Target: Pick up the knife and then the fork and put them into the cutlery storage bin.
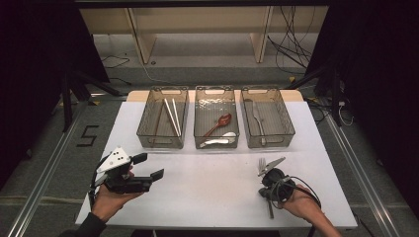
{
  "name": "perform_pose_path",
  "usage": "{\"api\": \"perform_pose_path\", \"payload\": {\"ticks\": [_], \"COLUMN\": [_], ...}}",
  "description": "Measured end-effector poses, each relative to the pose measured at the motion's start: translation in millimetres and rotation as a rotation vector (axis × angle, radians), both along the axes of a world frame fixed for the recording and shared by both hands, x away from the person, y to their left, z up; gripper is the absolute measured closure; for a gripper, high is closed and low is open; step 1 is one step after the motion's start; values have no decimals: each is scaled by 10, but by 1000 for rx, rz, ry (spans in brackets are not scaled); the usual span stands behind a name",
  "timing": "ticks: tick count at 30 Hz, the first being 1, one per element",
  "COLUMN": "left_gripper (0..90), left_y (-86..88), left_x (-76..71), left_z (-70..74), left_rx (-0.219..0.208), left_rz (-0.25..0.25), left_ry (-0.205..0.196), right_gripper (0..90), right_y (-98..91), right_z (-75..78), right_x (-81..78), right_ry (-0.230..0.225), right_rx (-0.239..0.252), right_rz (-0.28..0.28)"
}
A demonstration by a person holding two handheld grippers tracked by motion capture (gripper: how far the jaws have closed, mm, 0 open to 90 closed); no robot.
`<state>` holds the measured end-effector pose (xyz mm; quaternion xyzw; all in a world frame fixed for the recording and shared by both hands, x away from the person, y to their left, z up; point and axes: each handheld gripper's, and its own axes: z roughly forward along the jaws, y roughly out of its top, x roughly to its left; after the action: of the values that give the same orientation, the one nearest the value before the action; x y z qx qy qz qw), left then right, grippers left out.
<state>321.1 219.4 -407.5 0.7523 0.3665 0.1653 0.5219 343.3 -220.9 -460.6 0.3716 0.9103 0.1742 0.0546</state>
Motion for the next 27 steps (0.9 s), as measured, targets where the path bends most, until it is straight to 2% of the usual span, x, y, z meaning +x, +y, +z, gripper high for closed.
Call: {"api": "perform_pose_path", "payload": {"ticks": [6,11,13,15,17,22,27], "left_gripper": [158,158,158,158,158,158,158], "left_y": [-1,-10,-11,-12,-12,-16,-11], "left_x": [2,0,2,4,5,5,6], "left_z": [-2,-2,-3,-6,-5,-4,-4], "left_rx": [1,0,2,2,2,1,1], "left_rz": [0,-1,-1,-2,-3,-2,-3], "left_ry": [0,1,2,2,2,2,0], "right_gripper": [900,900,898,794,693,627,628], "right_y": [-220,-340,-356,-380,-388,-341,-298], "right_z": [27,45,85,152,187,123,101], "right_x": [-3,5,21,60,111,210,297], "right_ry": [-12,-9,-27,-36,-33,-3,23], "right_rx": [-64,-69,-58,-18,-11,-49,-66], "right_rz": [-62,-99,-110,-127,-143,-141,-137]}}
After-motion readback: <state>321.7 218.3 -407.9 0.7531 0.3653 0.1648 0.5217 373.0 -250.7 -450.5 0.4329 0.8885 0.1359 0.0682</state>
